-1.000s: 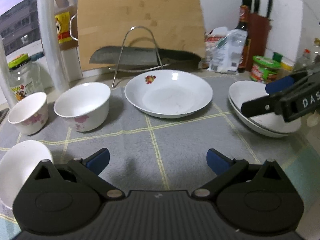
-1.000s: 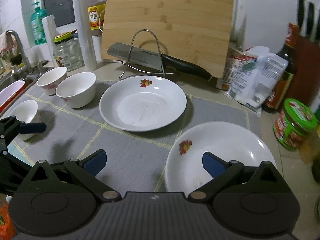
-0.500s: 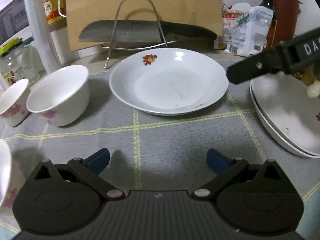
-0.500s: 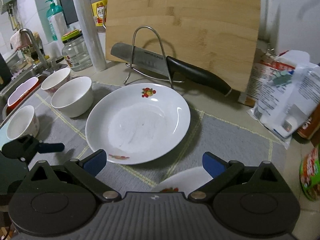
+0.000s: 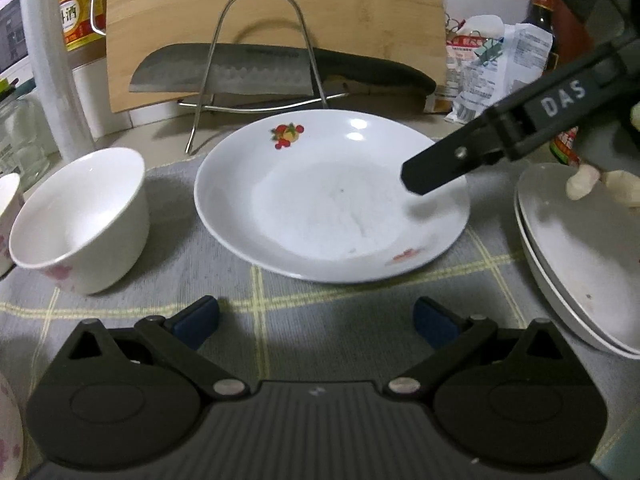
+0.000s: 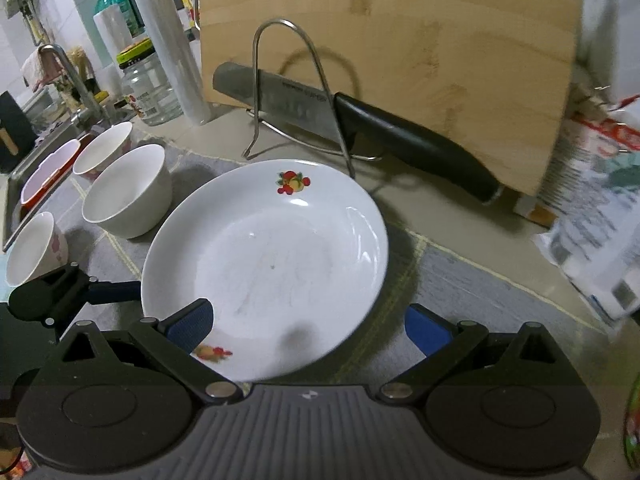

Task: Organize plates and bowls
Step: 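Move the right gripper to the white fruit-motif plate by the cutting board, then close the right gripper on the rim of the fruit-motif plate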

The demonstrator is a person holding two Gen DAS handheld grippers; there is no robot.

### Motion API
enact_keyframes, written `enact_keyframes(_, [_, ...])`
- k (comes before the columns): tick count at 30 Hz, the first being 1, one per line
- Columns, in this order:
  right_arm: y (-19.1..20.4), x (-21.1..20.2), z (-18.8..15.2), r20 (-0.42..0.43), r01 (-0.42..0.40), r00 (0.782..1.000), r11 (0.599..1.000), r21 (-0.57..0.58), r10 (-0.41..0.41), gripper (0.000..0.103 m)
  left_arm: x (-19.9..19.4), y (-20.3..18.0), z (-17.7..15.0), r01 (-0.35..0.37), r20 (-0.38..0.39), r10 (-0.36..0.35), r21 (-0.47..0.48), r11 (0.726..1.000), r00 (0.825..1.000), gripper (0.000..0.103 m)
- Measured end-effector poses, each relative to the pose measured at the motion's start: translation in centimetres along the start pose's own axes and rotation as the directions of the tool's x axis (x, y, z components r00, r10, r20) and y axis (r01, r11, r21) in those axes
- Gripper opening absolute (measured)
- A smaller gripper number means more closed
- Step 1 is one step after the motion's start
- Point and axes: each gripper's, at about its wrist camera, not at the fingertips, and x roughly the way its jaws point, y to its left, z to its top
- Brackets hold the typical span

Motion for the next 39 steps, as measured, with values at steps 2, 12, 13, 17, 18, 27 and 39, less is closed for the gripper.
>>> enact_keyframes(2, [-0.3, 0.6, 0.3, -0.015, -0.012, 1.0, 1.0, -0.001, 0.012, 0.103, 0.2, 0.1, 0.2, 0.002, 0.004, -0.002, 0.0, 1.0, 1.0, 0.103])
enact_keyframes(12, [-1.4, 3.1, 2.1, -0.068, -0.109, 0.992, 0.994, 0.003, 0.109, 0.103, 1.2, 0.4, 0.7, 0.035, 0.026, -0.036, 0.032, 0.999, 0.999, 0.103])
enact_keyframes(13, [-1.4, 3.4, 2.3, -0.07, -0.116, 0.991, 0.993, 0.003, 0.116, 0.103, 1.3, 0.4, 0.7, 0.038, 0.027, -0.039, 0.035, 0.999, 0.999, 0.103])
enact_keyframes(17, [-1.6, 4.4, 3.3, -0.074, -0.139, 0.988, 0.99, 0.0, 0.139, 0.103, 1.4, 0.5, 0.7, 0.049, 0.031, -0.051, 0.046, 0.998, 0.998, 0.103])
enact_keyframes(18, [-1.6, 4.6, 3.6, -0.073, -0.144, 0.987, 0.99, -0.004, 0.144, 0.103, 1.4, 0.6, 0.7, 0.052, 0.033, -0.054, 0.049, 0.997, 0.998, 0.103])
enact_keyframes(27, [-1.4, 6.0, 5.2, -0.073, -0.15, 0.986, 0.988, -0.038, 0.147, 0.103, 1.7, 0.8, 0.7, 0.057, 0.044, -0.06, 0.054, 0.997, 0.997, 0.103])
enact_keyframes(39, [-2.0, 6.6, 6.3, -0.064, -0.194, 0.979, 0.981, -0.03, 0.192, 0.103, 1.7, 1.0, 0.7, 0.077, 0.046, -0.08, 0.072, 0.994, 0.996, 0.102])
